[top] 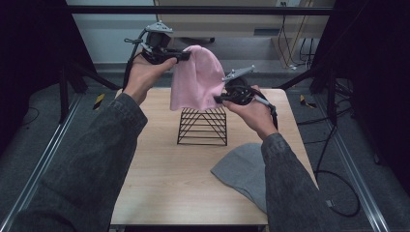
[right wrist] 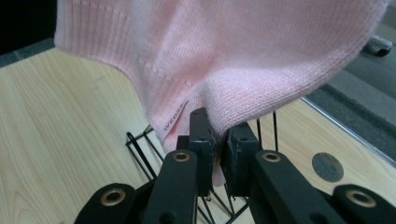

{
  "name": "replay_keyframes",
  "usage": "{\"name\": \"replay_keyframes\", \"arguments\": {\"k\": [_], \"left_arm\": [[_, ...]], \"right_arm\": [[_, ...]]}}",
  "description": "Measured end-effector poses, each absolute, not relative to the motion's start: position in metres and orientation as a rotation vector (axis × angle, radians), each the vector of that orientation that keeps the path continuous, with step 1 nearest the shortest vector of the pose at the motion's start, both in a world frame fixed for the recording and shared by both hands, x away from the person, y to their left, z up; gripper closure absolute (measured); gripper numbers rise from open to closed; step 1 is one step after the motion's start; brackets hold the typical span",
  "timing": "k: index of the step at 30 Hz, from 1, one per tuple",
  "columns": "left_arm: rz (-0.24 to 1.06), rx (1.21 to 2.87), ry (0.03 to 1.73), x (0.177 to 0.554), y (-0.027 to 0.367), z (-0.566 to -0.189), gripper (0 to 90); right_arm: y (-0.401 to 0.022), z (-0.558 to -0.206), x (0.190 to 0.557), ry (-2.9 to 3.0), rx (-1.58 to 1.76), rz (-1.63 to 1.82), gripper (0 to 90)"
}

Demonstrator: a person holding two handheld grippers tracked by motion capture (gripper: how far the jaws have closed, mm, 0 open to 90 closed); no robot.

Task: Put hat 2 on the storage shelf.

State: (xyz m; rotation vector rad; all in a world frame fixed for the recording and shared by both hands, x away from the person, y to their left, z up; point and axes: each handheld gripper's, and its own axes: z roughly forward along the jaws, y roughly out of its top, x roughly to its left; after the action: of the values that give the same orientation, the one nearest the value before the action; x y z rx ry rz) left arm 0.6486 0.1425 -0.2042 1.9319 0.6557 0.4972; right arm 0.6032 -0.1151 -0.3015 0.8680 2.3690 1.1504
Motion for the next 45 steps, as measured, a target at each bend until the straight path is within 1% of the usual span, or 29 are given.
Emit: {"name": "replay_keyframes", "arguments": {"k": [4,10,23,33,38,45], "left_arm": [[0.508,1.928,0.645,0.646,0.14,-0.207,80.5],[0.478,1.908,0.646,0.644,0.141,-0.213,80.6],[0.498,1.974,0.626,0.631,0.13,-0.228,80.2],[0.499,1.972,0.629,0.623,0.127,-0.251,79.8],[0.519,1.98,0.619,0.618,0.125,-0.259,80.0],[0.512,1.983,0.631,0.615,0.123,-0.263,80.3]], "right_arm": [[-0.118,-0.309,0.601,2.36,0.878,1.155,83.4],[-0.123,-0.318,0.598,2.35,0.881,1.107,83.3],[-0.129,-0.341,0.592,2.338,0.893,1.061,83.2],[-0.13,-0.36,0.588,2.35,0.905,0.991,83.0],[-0.128,-0.369,0.586,2.356,0.908,1.006,82.8],[-0.127,-0.375,0.586,2.361,0.917,1.021,82.5]]}}
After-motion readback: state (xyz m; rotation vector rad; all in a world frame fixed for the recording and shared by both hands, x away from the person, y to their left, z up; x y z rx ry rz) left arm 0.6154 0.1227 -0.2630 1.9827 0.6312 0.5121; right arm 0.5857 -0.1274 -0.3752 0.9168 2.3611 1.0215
